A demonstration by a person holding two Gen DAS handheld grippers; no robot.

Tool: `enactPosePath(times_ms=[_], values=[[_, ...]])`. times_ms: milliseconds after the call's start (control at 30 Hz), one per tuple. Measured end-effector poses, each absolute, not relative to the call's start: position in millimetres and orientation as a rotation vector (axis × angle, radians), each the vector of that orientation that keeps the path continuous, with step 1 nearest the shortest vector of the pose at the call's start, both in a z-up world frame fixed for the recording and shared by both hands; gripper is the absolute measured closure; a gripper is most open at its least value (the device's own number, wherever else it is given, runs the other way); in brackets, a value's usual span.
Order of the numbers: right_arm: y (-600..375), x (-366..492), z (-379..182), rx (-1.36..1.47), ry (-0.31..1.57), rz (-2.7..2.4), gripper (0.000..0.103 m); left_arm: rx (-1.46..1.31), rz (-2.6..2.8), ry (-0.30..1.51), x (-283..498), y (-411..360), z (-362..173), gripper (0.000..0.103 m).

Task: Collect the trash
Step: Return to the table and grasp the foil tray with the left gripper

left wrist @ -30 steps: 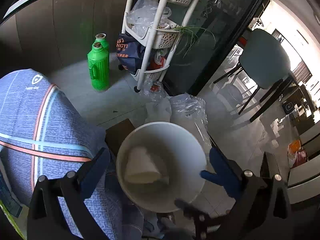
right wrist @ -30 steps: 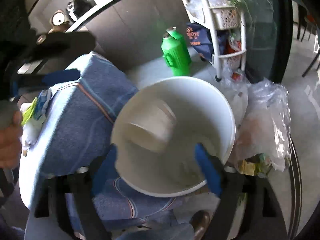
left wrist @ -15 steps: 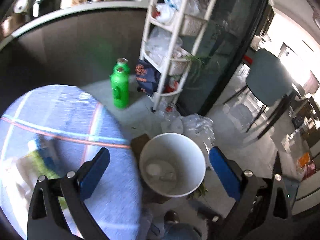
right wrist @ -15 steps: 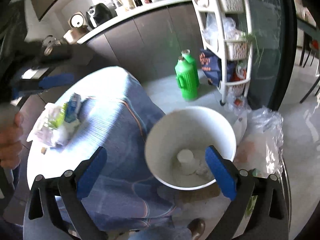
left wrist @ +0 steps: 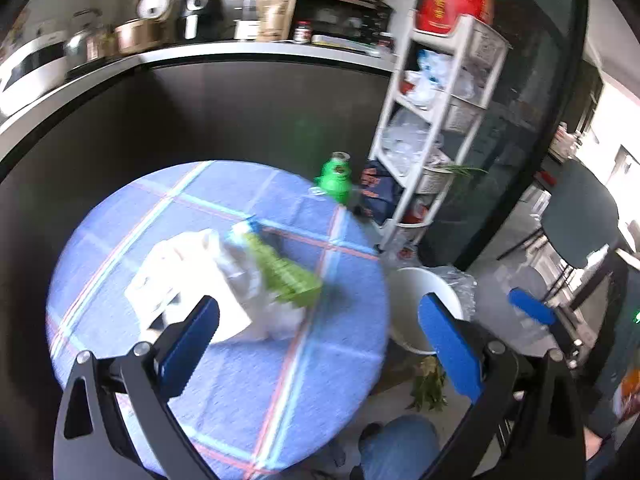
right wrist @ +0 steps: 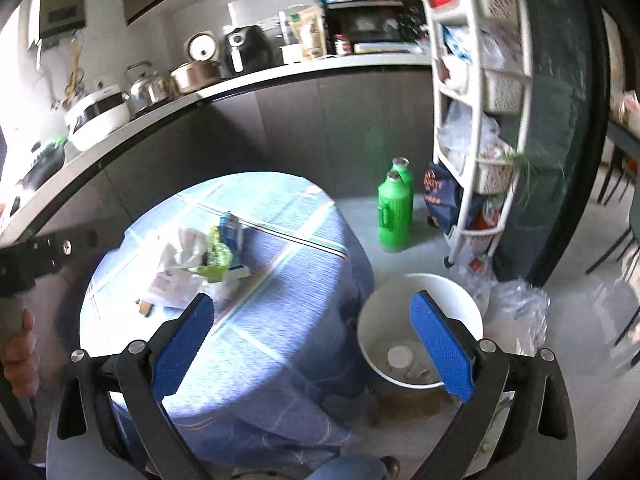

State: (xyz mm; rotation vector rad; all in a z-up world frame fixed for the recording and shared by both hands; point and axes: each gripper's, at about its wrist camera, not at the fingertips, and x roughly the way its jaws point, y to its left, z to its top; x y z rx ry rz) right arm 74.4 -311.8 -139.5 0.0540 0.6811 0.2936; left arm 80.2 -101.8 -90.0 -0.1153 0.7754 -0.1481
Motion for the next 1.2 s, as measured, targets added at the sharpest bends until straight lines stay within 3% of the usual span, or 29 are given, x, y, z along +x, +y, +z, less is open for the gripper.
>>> enactPosePath(times_ms=[633, 967, 1033, 1200], values=[[-173, 75, -133, -0.179, 0.693, 0.419, 0.009, -0.274, 0.08, 0.86, 45, 46, -137, 0.004], [-120, 105, -156, -0.185, 0.77, 0.505, 0.009, -0.345, 0.043, 0.907, 55, 80, -166, 0.004], [-108, 114, -161, -0.206, 0.776, 0.503, 0.01, -0.346, 0.03, 0.915, 59, 81, -170, 0.004], [-89, 133, -178, -0.242, 0.804, 0.496, 0.026, -0.33, -0.025, 0.925, 75, 85, -175, 0.01]])
